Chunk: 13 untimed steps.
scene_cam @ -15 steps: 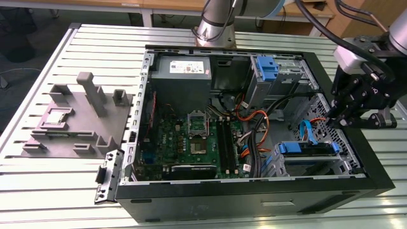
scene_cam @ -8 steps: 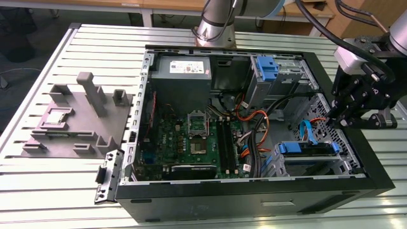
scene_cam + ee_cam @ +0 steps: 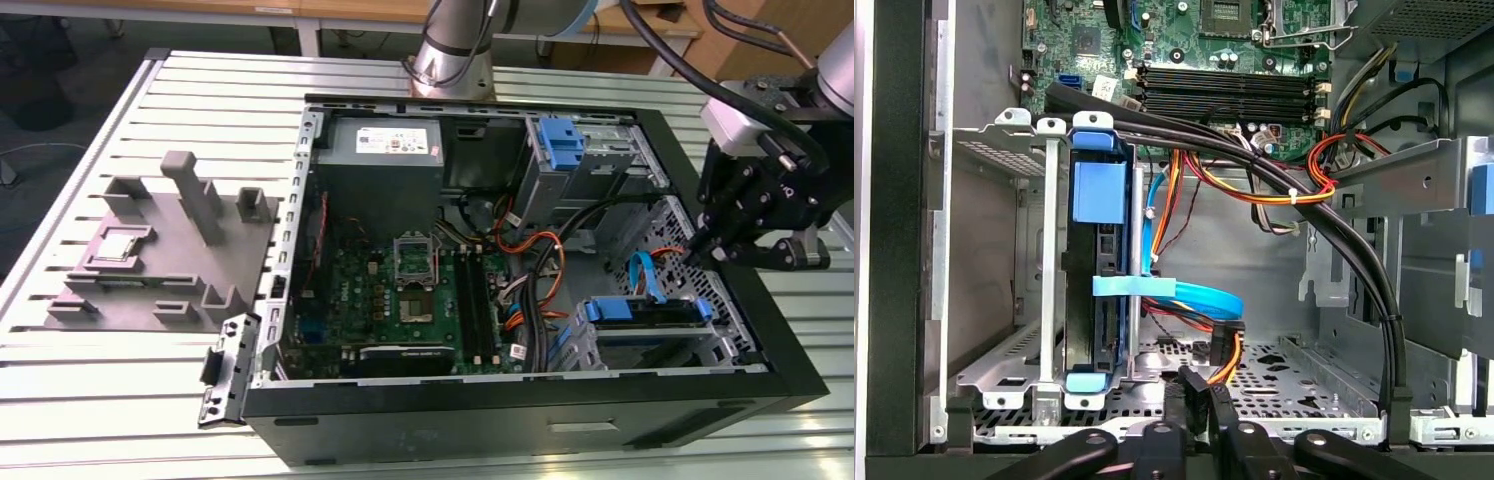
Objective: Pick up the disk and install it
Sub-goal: 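Insert the second disk wire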
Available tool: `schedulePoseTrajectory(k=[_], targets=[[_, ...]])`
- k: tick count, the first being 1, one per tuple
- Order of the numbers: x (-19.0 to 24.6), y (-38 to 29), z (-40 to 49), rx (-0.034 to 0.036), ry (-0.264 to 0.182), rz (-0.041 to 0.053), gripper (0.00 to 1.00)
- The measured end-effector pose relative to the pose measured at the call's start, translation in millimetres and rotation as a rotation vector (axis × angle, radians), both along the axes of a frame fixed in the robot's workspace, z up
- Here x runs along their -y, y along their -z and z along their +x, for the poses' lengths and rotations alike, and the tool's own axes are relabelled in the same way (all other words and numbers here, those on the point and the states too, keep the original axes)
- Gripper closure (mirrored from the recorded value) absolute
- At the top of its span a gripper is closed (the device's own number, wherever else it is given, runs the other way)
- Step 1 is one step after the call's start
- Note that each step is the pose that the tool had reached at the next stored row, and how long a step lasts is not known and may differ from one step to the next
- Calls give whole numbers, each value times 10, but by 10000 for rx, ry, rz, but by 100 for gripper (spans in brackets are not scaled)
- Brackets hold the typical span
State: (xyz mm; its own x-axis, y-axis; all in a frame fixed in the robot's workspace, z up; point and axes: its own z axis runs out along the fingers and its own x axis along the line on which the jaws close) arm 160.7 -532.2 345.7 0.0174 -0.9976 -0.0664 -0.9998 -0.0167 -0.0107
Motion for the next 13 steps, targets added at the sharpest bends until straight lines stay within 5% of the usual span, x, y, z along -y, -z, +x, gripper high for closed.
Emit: schedulePoseTrajectory(k=[13], targets=[[0, 4, 0, 0, 0, 2, 83]])
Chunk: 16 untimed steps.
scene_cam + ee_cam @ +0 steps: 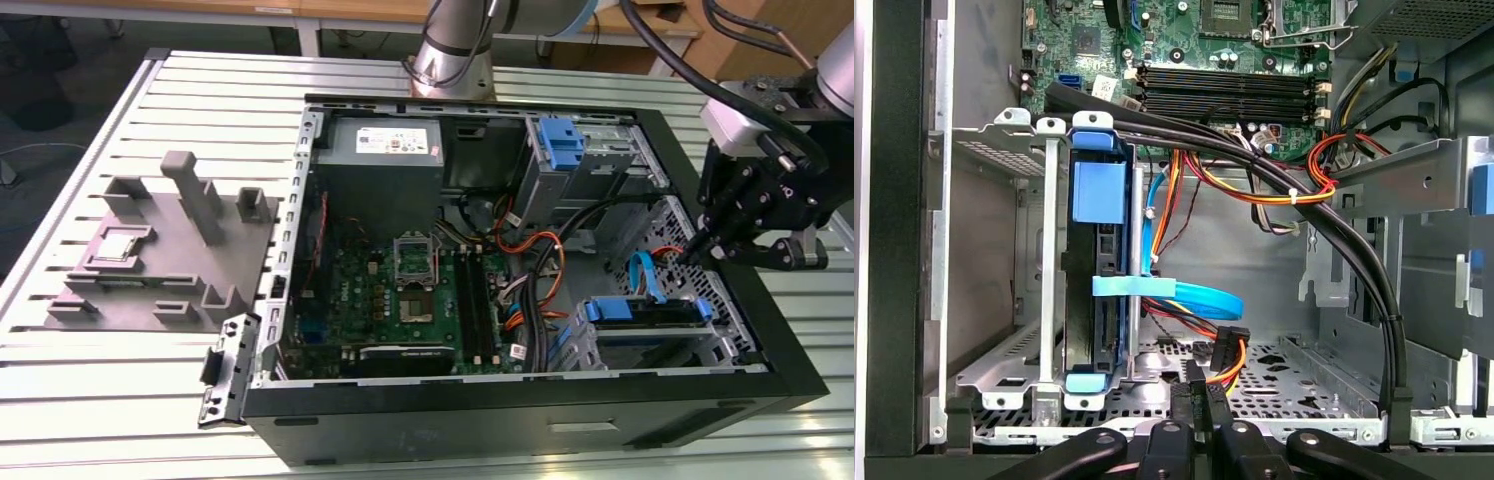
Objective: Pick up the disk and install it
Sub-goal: 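Insert the second disk wire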
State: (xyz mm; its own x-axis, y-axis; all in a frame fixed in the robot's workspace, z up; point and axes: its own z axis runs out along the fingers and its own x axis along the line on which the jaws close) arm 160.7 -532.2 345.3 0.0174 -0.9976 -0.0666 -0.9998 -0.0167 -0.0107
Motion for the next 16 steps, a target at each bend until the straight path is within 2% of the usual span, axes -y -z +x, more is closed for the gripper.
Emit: schedulePoseTrajectory(k=[4, 9, 11, 16], targets=[[-1, 2, -7, 2, -1, 3, 83], [9, 1, -107, 54, -1, 0, 83], [33, 0, -124, 99, -1, -1, 83], [123, 2, -168, 254, -2, 0, 83]])
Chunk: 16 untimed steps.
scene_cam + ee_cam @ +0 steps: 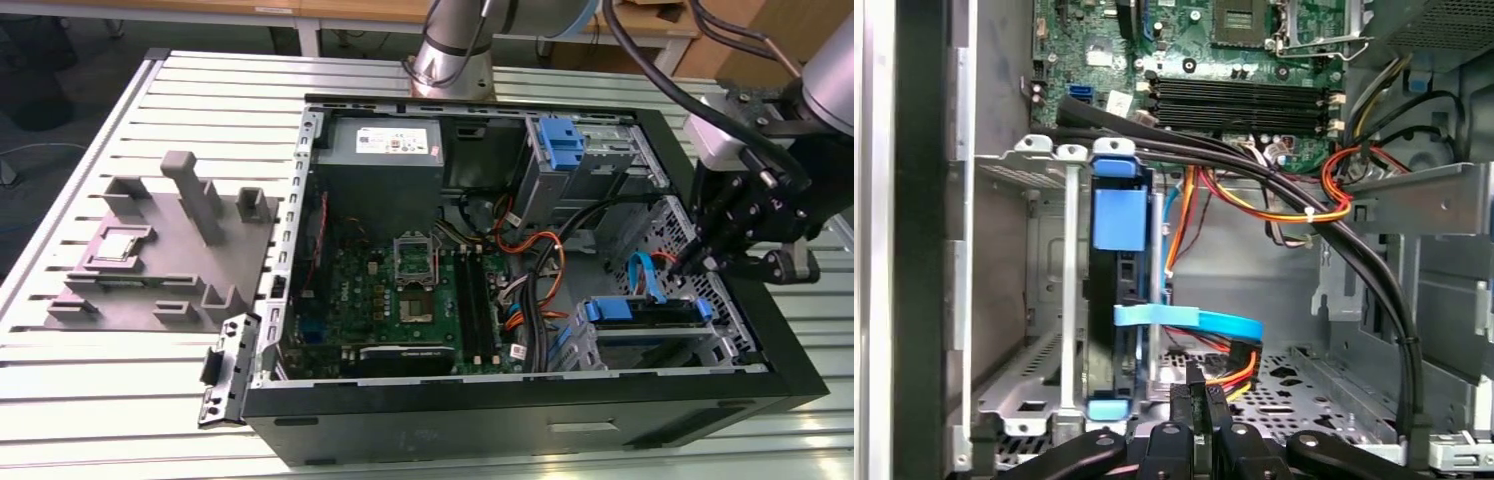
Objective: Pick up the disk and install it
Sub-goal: 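Insert the second disk wire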
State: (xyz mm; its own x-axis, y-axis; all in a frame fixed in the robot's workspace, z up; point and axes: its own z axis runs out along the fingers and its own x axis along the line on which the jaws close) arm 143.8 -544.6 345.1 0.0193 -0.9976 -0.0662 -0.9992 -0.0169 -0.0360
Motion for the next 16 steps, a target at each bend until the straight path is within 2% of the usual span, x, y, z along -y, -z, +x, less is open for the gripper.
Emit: schedulePoseTrajectory(k=[5, 7, 11, 16], targets=[[46, 14, -48, 270, -2, 0, 83], [63, 19, -81, 353, -4, 0, 83], [85, 25, -155, 449, -6, -1, 83], [102, 37, -176, 521, -26, 0, 83]])
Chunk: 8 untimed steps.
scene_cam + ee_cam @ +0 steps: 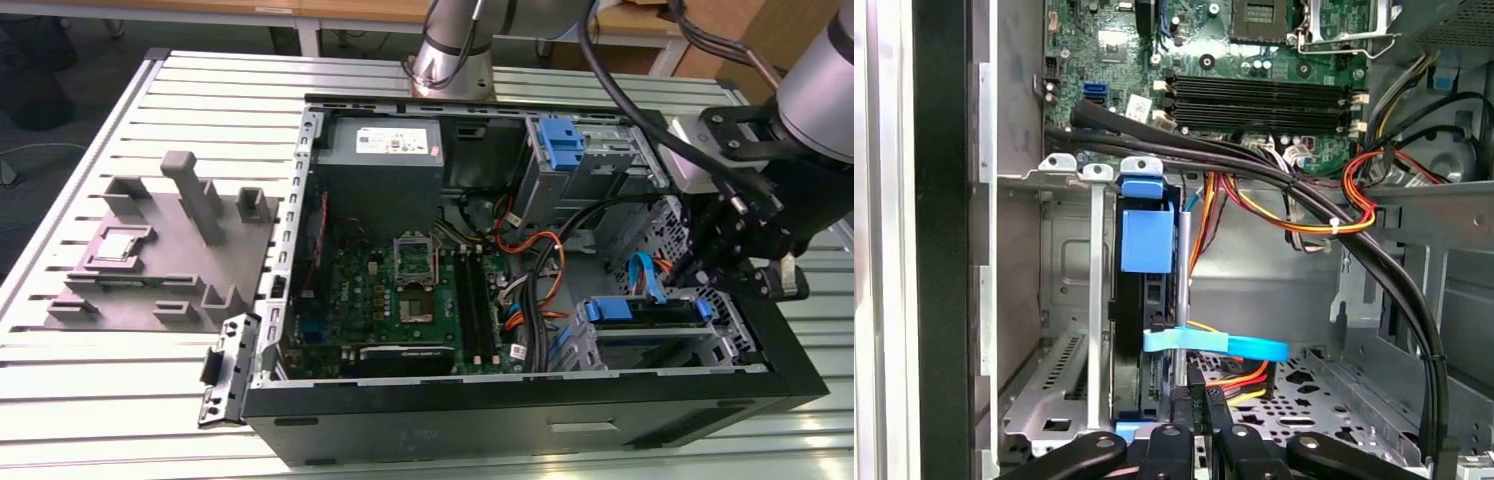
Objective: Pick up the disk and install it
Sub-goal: 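Insert the second disk wire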
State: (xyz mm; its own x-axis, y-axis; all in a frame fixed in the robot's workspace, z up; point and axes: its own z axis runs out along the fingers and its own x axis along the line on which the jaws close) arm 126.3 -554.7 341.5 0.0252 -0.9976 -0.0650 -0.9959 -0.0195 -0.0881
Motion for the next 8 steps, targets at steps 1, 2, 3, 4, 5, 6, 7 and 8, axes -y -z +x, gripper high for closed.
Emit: schedulePoseTrajectory(k=[1, 2, 3, 4, 5, 6, 7, 8], targets=[[6, 4, -4, 23, -6, 1, 83], [12, 6, -8, 52, -14, 0, 83], [18, 8, -12, 83, -21, 0, 83], [25, 9, -17, 111, -27, -1, 83], [34, 11, -22, 142, -36, -1, 83], [44, 12, -28, 174, -46, 0, 83], [55, 14, -34, 206, -56, 0, 83], [64, 15, -42, 235, -68, -1, 83]])
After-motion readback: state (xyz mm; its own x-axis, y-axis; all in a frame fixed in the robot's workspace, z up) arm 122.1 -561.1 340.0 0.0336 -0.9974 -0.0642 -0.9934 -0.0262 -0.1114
